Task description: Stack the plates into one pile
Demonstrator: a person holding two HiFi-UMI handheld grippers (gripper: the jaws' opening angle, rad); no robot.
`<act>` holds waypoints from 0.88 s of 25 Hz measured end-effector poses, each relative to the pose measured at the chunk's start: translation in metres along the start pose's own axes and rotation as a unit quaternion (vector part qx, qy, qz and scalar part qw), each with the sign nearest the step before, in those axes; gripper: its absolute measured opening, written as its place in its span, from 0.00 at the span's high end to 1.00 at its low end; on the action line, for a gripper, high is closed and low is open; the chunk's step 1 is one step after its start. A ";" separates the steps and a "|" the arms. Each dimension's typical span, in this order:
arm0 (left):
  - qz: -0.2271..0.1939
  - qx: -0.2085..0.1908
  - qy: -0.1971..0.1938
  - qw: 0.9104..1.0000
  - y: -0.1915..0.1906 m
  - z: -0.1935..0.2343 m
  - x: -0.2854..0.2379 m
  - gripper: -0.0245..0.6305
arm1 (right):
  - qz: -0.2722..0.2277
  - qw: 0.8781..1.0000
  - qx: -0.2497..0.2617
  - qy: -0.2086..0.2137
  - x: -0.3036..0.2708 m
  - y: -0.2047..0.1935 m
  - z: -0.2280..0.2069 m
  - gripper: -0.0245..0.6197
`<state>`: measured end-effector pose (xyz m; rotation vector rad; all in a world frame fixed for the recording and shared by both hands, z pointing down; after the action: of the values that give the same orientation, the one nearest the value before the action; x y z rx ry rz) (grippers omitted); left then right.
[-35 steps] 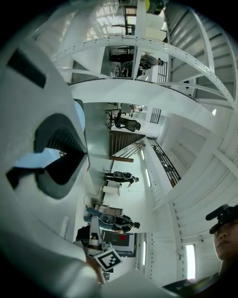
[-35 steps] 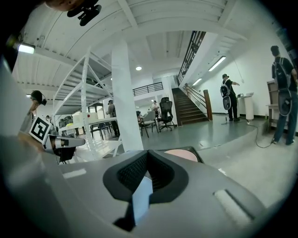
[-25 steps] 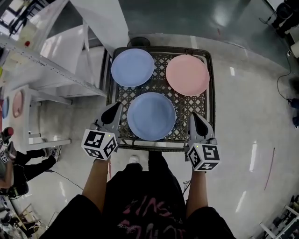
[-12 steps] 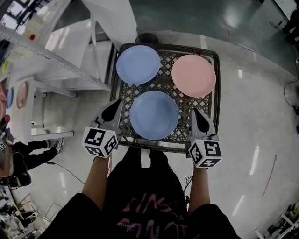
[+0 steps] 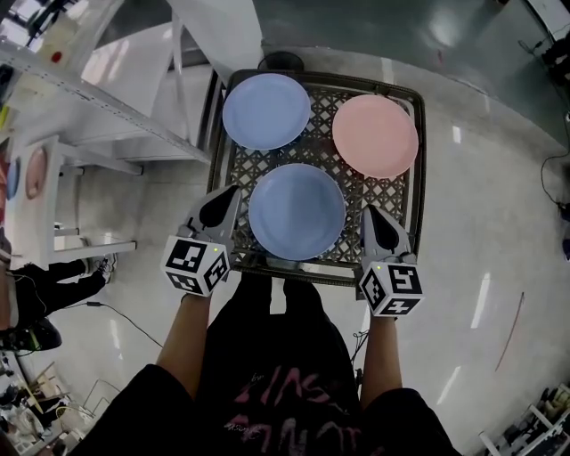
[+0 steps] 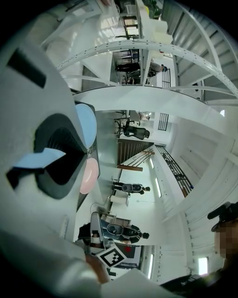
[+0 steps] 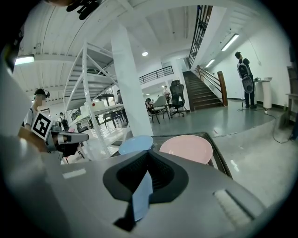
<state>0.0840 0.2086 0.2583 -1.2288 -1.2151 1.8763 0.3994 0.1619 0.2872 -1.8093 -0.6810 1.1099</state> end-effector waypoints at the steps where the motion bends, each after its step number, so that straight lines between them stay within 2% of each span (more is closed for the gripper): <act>1: 0.002 0.003 -0.001 1.000 -0.004 0.003 0.000 0.96 | 0.003 1.000 0.000 -0.001 -0.001 -0.002 0.002 0.94; 11: 0.030 0.020 -0.009 0.999 -0.038 0.023 -0.009 0.96 | 0.041 0.999 0.004 -0.016 -0.012 -0.035 0.013 0.94; 22: 0.075 0.031 -0.037 0.996 -0.073 0.035 -0.032 0.96 | 0.096 0.994 -0.007 -0.044 -0.028 -0.071 0.009 0.94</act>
<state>0.0645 0.1996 0.3427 -1.2575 -1.1216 2.0694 0.3788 0.1765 0.3600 -1.8776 -0.5763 1.3210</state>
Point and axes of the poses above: the fingertips, and each gripper's own axes: x backward along the fingers, z to its left, y out of its top, the point moved 9 cm from there along x, backward along the fingers, and after that the axes turned 8 degrees about -y, right-handed, at the moved point
